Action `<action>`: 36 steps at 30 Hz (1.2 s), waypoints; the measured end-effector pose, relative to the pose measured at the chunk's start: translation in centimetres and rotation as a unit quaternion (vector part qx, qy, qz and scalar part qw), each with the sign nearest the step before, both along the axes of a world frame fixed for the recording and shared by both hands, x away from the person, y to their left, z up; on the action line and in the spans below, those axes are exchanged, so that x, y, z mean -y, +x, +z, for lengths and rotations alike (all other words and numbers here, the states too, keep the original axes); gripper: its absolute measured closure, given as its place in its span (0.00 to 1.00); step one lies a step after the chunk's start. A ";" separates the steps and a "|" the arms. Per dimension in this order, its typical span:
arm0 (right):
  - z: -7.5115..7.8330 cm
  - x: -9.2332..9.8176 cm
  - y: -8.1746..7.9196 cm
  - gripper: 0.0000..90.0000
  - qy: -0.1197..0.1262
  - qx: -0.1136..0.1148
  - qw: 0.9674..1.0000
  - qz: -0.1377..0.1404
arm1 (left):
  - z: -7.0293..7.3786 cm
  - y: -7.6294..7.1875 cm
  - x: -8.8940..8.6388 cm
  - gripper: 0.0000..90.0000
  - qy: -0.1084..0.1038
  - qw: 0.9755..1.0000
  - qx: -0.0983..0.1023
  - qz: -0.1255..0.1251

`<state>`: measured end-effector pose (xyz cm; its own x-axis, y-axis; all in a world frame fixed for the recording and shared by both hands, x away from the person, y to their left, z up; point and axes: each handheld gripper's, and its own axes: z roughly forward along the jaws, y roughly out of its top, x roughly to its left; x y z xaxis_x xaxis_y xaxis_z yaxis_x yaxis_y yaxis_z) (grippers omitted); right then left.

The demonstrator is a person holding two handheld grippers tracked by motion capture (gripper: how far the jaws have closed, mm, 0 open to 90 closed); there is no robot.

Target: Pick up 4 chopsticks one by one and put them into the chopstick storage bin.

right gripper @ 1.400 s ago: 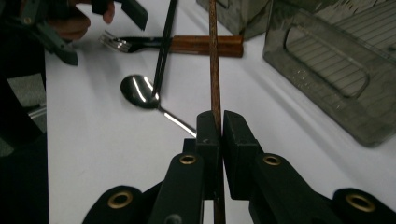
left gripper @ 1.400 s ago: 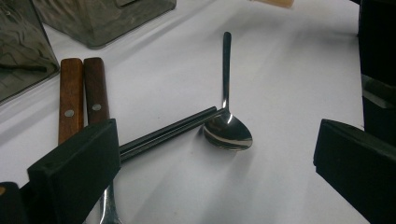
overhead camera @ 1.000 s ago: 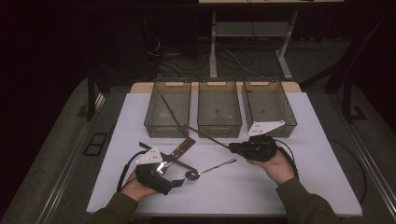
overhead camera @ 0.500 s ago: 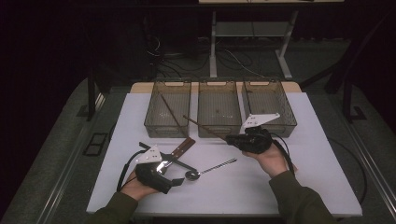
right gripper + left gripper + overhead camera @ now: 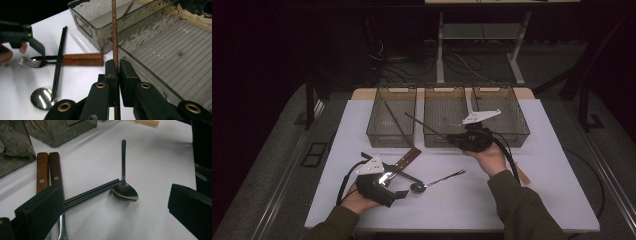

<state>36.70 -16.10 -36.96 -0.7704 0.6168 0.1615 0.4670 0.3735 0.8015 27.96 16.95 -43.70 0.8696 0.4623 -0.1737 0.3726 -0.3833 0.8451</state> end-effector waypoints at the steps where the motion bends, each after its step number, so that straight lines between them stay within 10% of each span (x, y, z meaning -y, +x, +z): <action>1: 0.1 -0.1 0.1 0.95 0.001 -0.002 1.000 -0.002 | 0.0 0.0 0.0 0.00 0.000 1.000 0.000 0.000; 36: 1.8 -9.3 8.3 0.95 -0.036 -0.020 0.998 -0.051 | 0.2 -0.1 0.1 0.00 -0.002 1.000 0.003 -0.006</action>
